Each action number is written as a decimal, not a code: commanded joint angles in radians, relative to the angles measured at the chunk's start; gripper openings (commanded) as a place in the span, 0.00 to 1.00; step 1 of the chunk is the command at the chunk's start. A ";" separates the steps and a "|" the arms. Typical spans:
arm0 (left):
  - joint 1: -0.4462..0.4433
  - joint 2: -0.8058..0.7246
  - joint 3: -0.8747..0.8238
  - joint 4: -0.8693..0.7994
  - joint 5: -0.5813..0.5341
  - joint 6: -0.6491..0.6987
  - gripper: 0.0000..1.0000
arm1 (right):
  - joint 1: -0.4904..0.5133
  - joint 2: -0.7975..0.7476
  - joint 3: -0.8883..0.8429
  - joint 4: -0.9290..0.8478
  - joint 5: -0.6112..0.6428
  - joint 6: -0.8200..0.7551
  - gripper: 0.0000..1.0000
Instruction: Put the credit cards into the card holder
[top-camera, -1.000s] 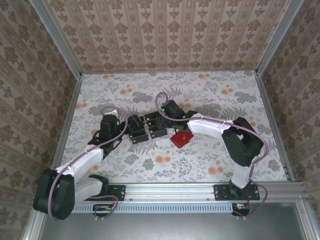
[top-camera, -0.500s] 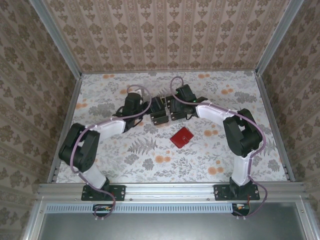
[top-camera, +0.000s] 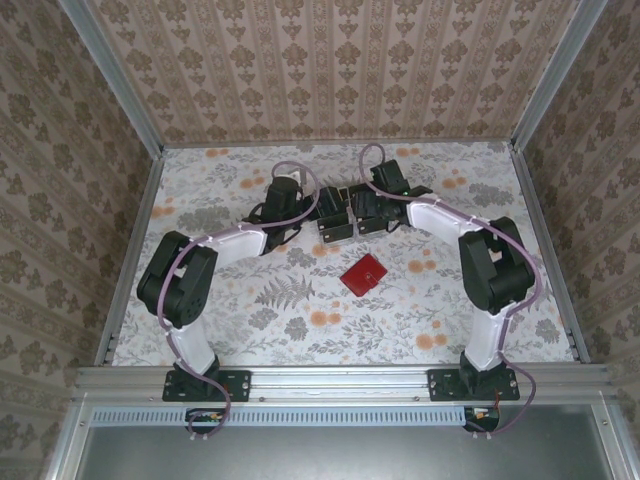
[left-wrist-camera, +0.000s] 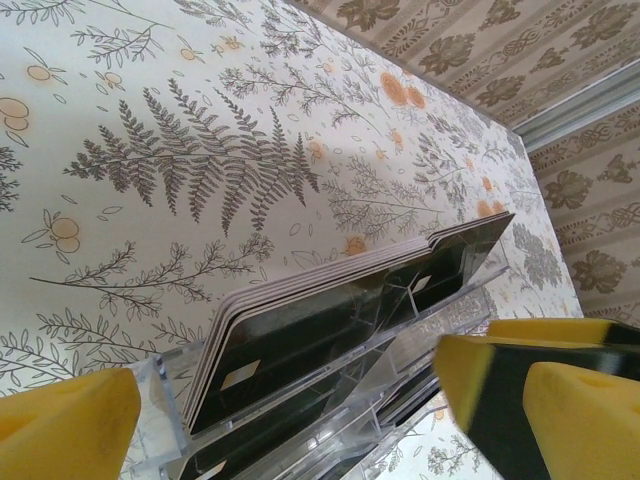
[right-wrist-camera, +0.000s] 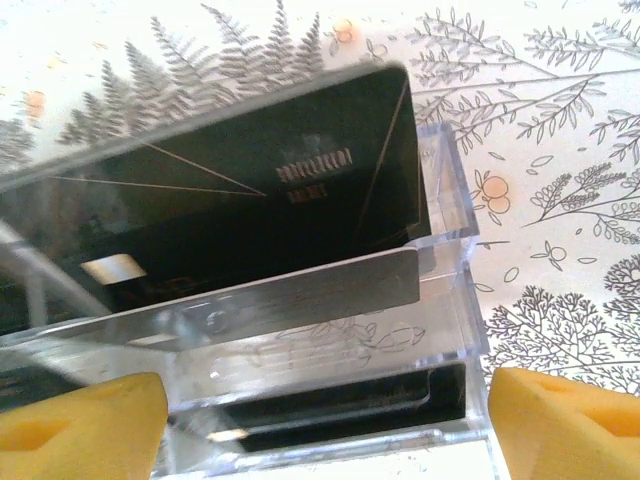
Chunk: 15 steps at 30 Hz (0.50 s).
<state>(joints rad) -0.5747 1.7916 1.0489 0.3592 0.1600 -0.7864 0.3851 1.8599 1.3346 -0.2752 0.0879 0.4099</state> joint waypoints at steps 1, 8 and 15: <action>0.005 -0.005 0.044 -0.009 -0.022 0.009 1.00 | -0.006 -0.123 0.001 -0.037 -0.062 -0.012 0.85; 0.039 -0.046 0.047 -0.035 -0.037 0.033 1.00 | -0.006 -0.298 -0.108 -0.066 -0.084 0.041 0.85; 0.143 -0.191 -0.020 -0.051 -0.033 0.063 1.00 | -0.005 -0.415 -0.313 0.002 -0.124 0.087 0.85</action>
<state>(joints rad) -0.4782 1.6844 1.0454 0.3210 0.1345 -0.7609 0.3824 1.4521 1.0794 -0.2874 0.0017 0.4629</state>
